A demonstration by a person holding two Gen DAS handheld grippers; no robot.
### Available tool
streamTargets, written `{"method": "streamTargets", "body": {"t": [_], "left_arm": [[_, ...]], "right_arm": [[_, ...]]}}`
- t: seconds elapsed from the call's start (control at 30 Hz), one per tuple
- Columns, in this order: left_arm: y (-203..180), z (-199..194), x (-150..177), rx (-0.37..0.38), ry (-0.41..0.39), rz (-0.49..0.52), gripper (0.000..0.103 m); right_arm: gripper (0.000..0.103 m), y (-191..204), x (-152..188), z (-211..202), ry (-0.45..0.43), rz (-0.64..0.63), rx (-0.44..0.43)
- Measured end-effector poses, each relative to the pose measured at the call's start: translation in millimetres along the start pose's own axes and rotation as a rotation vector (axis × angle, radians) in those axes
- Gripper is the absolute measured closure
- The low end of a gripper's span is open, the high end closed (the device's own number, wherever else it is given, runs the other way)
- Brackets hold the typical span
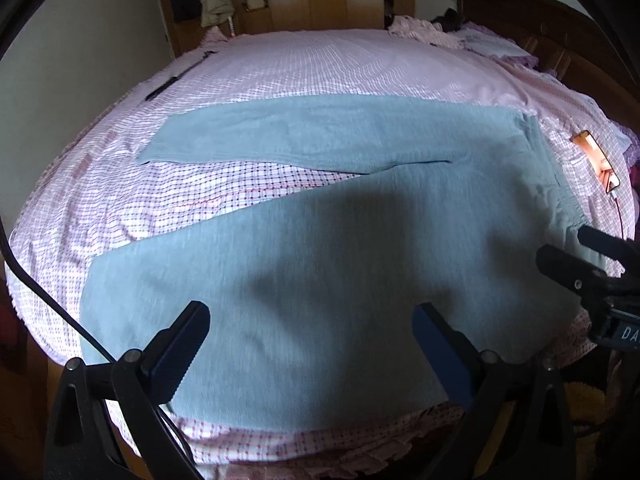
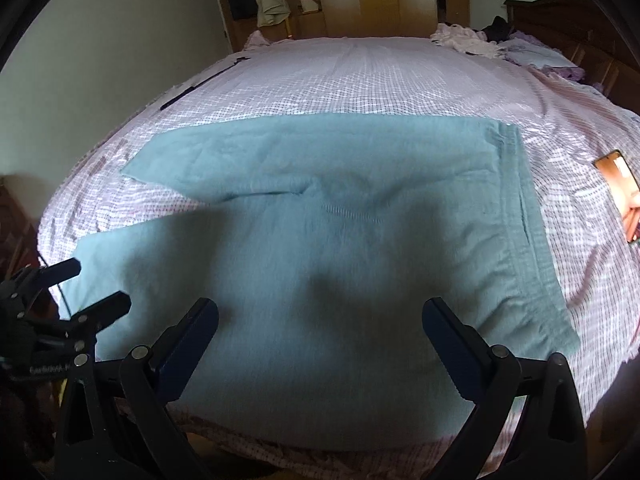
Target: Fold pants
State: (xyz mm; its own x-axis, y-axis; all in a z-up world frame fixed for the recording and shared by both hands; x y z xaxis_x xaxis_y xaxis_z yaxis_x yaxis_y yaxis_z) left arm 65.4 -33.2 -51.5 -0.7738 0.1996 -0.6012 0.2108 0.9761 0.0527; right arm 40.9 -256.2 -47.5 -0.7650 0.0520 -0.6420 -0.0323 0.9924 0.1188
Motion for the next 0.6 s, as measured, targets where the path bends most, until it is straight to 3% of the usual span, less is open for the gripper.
{"method": "streamTargets", "body": {"t": [0.4, 0.6], "left_arm": [[18, 20, -59, 0.003, 0.018, 0.008, 0.0], [20, 34, -97, 0.035, 0.03, -0.012, 0.0]], "right_arm": [[0.004, -26, -42, 18, 0.042, -0.018, -0.023], [0.004, -50, -70, 34, 0.042, -0.031, 0.039]]}}
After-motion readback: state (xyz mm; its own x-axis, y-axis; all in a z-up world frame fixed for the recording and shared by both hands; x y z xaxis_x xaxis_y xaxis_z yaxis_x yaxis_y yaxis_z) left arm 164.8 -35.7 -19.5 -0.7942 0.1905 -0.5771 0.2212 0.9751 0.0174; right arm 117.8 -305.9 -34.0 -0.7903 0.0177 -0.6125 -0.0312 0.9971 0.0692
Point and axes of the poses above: each gripper's, at about its wrist camera, not at the fingertips, and z roughly the way its jaws point, y to its left, x to its underside, the point moved 6 cm from there along z, roughly the way its jaws point, and after that the axes turned 3 degrees about -z, right-handed, at the moved point
